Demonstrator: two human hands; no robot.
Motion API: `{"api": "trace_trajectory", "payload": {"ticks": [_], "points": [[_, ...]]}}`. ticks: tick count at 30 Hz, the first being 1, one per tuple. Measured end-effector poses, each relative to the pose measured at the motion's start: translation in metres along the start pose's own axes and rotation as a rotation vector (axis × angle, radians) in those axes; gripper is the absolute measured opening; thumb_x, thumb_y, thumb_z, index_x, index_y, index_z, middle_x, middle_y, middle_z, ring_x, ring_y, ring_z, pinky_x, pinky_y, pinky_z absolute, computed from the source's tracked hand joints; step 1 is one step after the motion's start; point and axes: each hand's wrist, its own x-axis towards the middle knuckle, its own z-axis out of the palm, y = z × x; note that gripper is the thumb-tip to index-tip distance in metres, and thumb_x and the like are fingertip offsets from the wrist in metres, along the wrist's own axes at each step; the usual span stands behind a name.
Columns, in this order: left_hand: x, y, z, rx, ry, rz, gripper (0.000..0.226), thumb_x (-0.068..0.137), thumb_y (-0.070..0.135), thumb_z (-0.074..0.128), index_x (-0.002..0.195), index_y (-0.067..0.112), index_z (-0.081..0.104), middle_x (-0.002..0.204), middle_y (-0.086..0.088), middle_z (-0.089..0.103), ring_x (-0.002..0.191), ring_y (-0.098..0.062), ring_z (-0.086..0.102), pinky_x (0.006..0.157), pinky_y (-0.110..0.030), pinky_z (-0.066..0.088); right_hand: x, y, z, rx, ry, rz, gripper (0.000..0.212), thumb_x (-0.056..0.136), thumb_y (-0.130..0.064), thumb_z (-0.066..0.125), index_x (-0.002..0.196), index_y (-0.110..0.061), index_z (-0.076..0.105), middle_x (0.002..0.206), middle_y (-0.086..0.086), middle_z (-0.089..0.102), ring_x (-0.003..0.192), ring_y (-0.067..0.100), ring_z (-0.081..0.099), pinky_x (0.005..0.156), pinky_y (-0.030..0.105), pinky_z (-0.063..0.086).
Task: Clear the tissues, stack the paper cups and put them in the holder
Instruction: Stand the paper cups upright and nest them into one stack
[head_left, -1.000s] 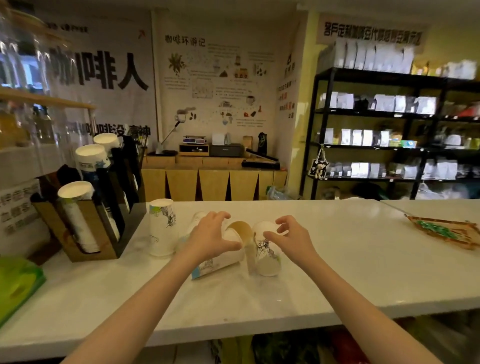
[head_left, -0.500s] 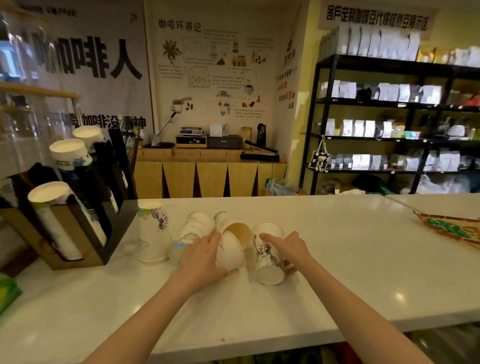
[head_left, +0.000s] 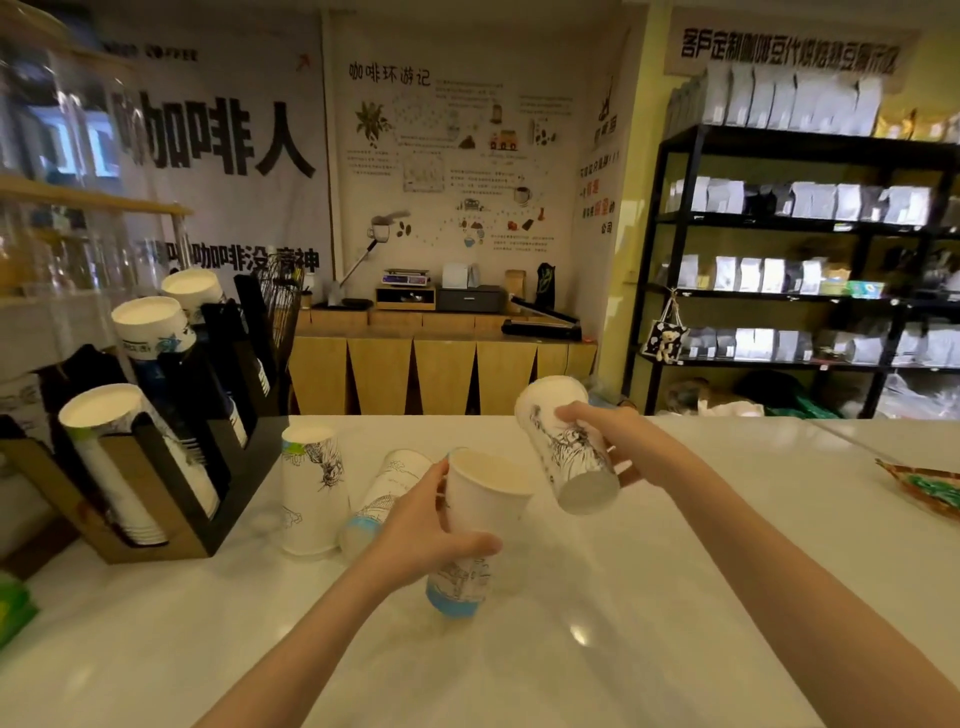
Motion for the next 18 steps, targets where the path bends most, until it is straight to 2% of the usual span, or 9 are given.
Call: {"api": "trace_trajectory", "payload": {"ticks": [2, 5, 7, 9, 11, 13, 16, 18], "points": [[0.0, -0.005, 0.007, -0.069, 0.023, 0.013, 0.086, 0.056, 0.027, 0.083, 0.128, 0.032, 0.036, 0.118, 0.01, 0.054, 0.111, -0.014, 0.051, 0.088, -0.036, 0.051, -0.003, -0.019, -0.004, 0.054, 0.005, -0.066, 0.065, 0.071, -0.054, 0.063, 0.118, -0.01, 0.057, 0.105, 0.01, 0.066, 0.085, 0.024, 0.064, 0.057, 0.03, 0.049], [-0.002, -0.011, 0.02, -0.17, 0.036, -0.002, 0.092, 0.049, 0.034, 0.084, 0.128, 0.031, 0.037, 0.123, 0.007, 0.055, 0.114, -0.013, 0.052, 0.091, -0.038, 0.052, -0.013, -0.039, -0.002, 0.2, 0.043, -0.19, 0.056, 0.075, -0.049, 0.062, 0.113, -0.008, 0.06, 0.104, 0.011, 0.069, 0.082, 0.022, 0.064, 0.057, 0.03, 0.049], [-0.003, -0.016, 0.028, -0.196, 0.023, -0.006, 0.093, 0.05, 0.032, 0.084, 0.129, 0.031, 0.035, 0.125, 0.007, 0.054, 0.114, -0.011, 0.052, 0.087, -0.03, 0.053, -0.018, -0.042, 0.007, 0.332, 0.086, -0.288, 0.052, 0.078, -0.044, 0.063, 0.115, -0.009, 0.056, 0.111, 0.011, 0.068, 0.084, 0.02, 0.065, 0.058, 0.032, 0.053], [-0.003, -0.018, 0.035, -0.18, 0.006, 0.007, 0.09, 0.056, 0.028, 0.084, 0.13, 0.033, 0.033, 0.126, 0.009, 0.052, 0.114, -0.01, 0.05, 0.082, -0.02, 0.049, -0.022, -0.034, 0.02, 0.405, 0.139, -0.397, 0.059, 0.077, -0.041, 0.066, 0.125, -0.011, 0.048, 0.119, 0.008, 0.063, 0.094, 0.02, 0.065, 0.065, 0.035, 0.058], [-0.003, -0.019, 0.037, -0.177, 0.009, 0.019, 0.09, 0.057, 0.026, 0.084, 0.13, 0.034, 0.032, 0.126, 0.01, 0.051, 0.115, -0.01, 0.05, 0.079, -0.018, 0.049, -0.025, -0.02, 0.032, 0.399, 0.163, -0.479, 0.072, 0.073, -0.041, 0.071, 0.132, -0.015, 0.04, 0.124, 0.005, 0.059, 0.105, 0.02, 0.062, 0.077, 0.04, 0.059], [-0.004, -0.018, 0.037, -0.185, 0.013, 0.025, 0.086, 0.058, 0.024, 0.084, 0.125, 0.037, 0.033, 0.123, 0.013, 0.052, 0.112, -0.006, 0.051, 0.077, -0.018, 0.049, -0.028, -0.004, 0.041, 0.353, 0.151, -0.522, 0.075, 0.071, -0.04, 0.073, 0.134, -0.019, 0.037, 0.126, 0.002, 0.057, 0.109, 0.019, 0.06, 0.085, 0.043, 0.056], [-0.007, -0.017, 0.036, -0.189, 0.02, 0.034, 0.08, 0.059, 0.022, 0.083, 0.119, 0.041, 0.034, 0.118, 0.019, 0.053, 0.107, 0.001, 0.051, 0.074, -0.014, 0.05, -0.035, 0.016, 0.048, 0.27, 0.076, -0.581, 0.074, 0.073, -0.029, 0.074, 0.135, -0.021, 0.035, 0.122, -0.005, 0.056, 0.107, 0.011, 0.059, 0.084, 0.032, 0.055], [-0.009, -0.019, 0.036, -0.187, 0.03, 0.035, 0.082, 0.059, 0.021, 0.083, 0.124, 0.036, 0.035, 0.119, 0.018, 0.054, 0.108, 0.0, 0.052, 0.073, -0.014, 0.051, -0.039, 0.029, 0.052, 0.212, 0.013, -0.611, 0.071, 0.071, -0.026, 0.077, 0.131, -0.025, 0.038, 0.12, -0.009, 0.056, 0.108, 0.008, 0.058, 0.084, 0.027, 0.054]]}}
